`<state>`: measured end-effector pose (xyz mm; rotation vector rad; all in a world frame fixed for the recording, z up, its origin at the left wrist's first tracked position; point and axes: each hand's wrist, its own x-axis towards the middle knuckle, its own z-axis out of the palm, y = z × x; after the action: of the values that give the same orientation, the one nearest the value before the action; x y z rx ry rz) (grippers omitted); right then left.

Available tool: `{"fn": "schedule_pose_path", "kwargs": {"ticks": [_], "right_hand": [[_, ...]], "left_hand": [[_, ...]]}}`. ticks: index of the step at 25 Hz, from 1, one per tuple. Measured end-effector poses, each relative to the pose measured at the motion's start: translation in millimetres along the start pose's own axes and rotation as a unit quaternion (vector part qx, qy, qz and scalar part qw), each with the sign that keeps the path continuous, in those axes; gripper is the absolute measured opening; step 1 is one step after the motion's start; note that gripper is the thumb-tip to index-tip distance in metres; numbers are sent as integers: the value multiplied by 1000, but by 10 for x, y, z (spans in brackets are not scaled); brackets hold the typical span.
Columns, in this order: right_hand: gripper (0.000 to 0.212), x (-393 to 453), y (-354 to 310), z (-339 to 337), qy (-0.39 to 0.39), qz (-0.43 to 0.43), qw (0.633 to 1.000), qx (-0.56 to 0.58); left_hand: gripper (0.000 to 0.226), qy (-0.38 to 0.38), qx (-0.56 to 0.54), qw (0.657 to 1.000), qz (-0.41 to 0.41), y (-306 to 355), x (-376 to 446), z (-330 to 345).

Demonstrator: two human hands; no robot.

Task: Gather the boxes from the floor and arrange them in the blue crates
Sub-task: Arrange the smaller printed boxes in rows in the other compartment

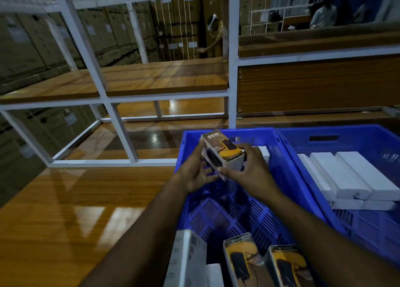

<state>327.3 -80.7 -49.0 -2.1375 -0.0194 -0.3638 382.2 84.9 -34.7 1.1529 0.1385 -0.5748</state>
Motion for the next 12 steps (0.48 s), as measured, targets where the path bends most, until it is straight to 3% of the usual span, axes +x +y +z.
{"fn": "schedule_pose_path", "kwargs": {"ticks": [3,5,12], "right_hand": [[85,-77,-78,62,18,-108,990,-86],[83,-117,-146,95,1,-134,990,-43],[42,-116,-171,71,-19,-50,996,70]], "left_hand": [[77,-71,-45,996,-11,6,-59,8],[73,-75,-53,996,-8,7,-32,-31],[56,-61,-34,997,-19,19,-32,-38]]}}
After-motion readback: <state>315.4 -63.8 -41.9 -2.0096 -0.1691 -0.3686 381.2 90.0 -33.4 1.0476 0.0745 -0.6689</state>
